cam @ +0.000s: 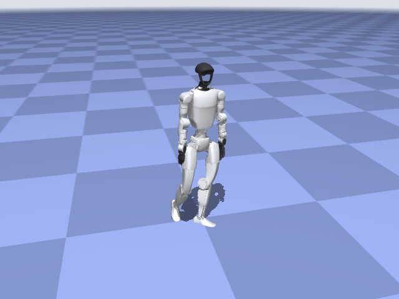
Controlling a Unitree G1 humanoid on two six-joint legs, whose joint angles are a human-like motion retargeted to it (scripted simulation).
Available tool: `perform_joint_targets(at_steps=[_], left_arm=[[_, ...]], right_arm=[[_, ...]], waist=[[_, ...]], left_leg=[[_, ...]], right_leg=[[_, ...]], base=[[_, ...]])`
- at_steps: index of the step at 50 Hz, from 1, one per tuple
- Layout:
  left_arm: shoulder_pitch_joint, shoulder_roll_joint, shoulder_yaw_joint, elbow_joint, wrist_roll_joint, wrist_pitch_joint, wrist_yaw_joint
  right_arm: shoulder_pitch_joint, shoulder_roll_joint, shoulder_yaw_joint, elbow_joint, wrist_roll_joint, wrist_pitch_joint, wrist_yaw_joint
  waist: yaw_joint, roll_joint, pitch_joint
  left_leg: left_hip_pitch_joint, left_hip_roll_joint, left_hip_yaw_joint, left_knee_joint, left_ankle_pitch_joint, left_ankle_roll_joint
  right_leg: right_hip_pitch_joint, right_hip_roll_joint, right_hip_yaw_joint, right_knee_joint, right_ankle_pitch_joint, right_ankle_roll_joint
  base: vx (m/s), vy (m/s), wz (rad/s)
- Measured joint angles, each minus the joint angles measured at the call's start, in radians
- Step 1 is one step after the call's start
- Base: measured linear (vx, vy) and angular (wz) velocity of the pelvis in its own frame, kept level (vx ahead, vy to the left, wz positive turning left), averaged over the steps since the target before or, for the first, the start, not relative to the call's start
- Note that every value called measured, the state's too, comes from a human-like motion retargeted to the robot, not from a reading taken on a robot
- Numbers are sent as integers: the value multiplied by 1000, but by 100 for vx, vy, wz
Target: In place motions
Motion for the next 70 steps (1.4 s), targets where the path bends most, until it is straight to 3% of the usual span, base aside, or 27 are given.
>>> perform_joint_targets(at_steps=[6, 13, 15, 17, 19, 23, 26, 32, 40, 42, 47, 52, 57, 60, 65, 70], left_arm=[[-54, 15, 2, -18, -31, -16, -1], [-36, -5, -2, -11, -41, -23, -15], [-26, -5, -10, 9, -30, -17, -27], [-14, -5, -15, 37, -4, -4, -40], [-8, -7, -15, 63, 44, 10, -47], [27, -21, -23, 82, 30, 7, -6], [54, -24, -22, 93, 51, -5, -39], [61, -32, -7, 94, 69, 7, -65], [35, -13, -34, 37, 88, 26, -58], [26, -9, -50, 27, 86, 23, -59], [14, -12, -41, 29, 60, 9, -54], [2, -17, -33, 83, 20, -1, -61], [4, -8, -43, 111, 36, -9, -79], [18, -2, -44, 110, 61, -17, -96], [21, 5, -49, 118, 93, 1, -119], [18, 5, -54, 70, 86, 7, -84]], right_arm=[[2, -1, -8, 53, 19, 11, -1], [22, 9, 17, 52, -26, 17, 13], [25, 14, 19, 50, -39, 24, 13], [34, 18, 28, 52, -62, 37, 13], [35, 24, 28, 52, -91, 57, 22], [23, 29, 67, 31, -186, 72, -21], [24, 29, 92, 25, -239, 57, -36], [23, 45, 66, 29, -178, 43, 32], [21, 37, 64, 40, -159, 45, 35], [21, 33, 51, 39, -169, 47, 34], [32, 24, 38, 39, -174, 41, 21], [29, 22, 27, 37, -169, 40, 17], [-10, 26, 55, 3, -177, 32, 33], [-34, 29, 80, -19, -170, 20, 42], [-48, 17, 88, -34, -133, 16, 66], [-37, -8, 56, -16, -88, 17, 35]], waist=[[-31, 2, 25], [-105, -70, 35], [-129, -101, 49], [-120, -117, 31], [-133, -120, 21], [-75, -121, 31], [-88, -113, -1], [-94, -115, -15], [136, -133, -1], [63, -123, -5], [-8, -120, -13], [-67, -117, -14], [-121, -111, 20], [-152, -100, 42], [-177, -68, 59], [-89, -37, 42]], left_leg=[[-18, 25, -26, 2, 26, -1], [2, -71, -102, 1, 35, 13], [43, -117, -129, -6, 36, 23], [58, -139, -133, -4, 35, 24], [58, -148, -171, 6, 40, 26], [94, -139, -144, 5, 31, 32], [102, -145, -169, 2, 19, 29], [101, -144, -193, 10, 24, 24], [15, -112, 22, 53, 40, 61], [53, -126, -68, 33, 28, 46], [66, -135, -109, 16, 37, 49], [59, -128, -87, 4, 31, 55], [53, -94, 24, -12, 3, 55], [47, -58, 103, -16, -26, 45], [41, -4, 241, -21, -72, 27], [42, 42, 430, -37, -114, -10]], right_leg=[[-98, 93, 69, -33, -33, -50], [-105, 164, 198, -456, -48, 31], [-56, 151, 162, -593, 143, -20], [-4, 145, 50, -631, 41, -21], [30, 118, -78, -660, 45, -5], [72, 121, -60, -688, 55, 19], [80, 130, -52, -704, 51, 14], [93, 130, -82, -708, 45, 3], [81, 157, 116, -709, 76, -4], [83, 147, 35, -714, 69, 0], [74, 125, -15, -708, 65, 7], [28, 115, 5, -687, 76, 9], [-54, 144, 124, -645, 119, 2], [-112, 168, 188, -603, 88, -11], [-115, 147, -1, -587, -49, -54], [-10, 64, -526, -562, -117, -77]], base=[[-12, 4, 65], [7, 6, 92], [28, 2, 104], [32, 2, 55], [25, 2, 122], [17, -2, -11], [19, 1, 13], [5, -1, 26], [0, 0, -109], [-6, 3, 139], [-4, 1, 62], [-2, 1, -29], [-8, 0, -156], [-14, 3, -226], [7, 2, -239], [15, 4, -275]])
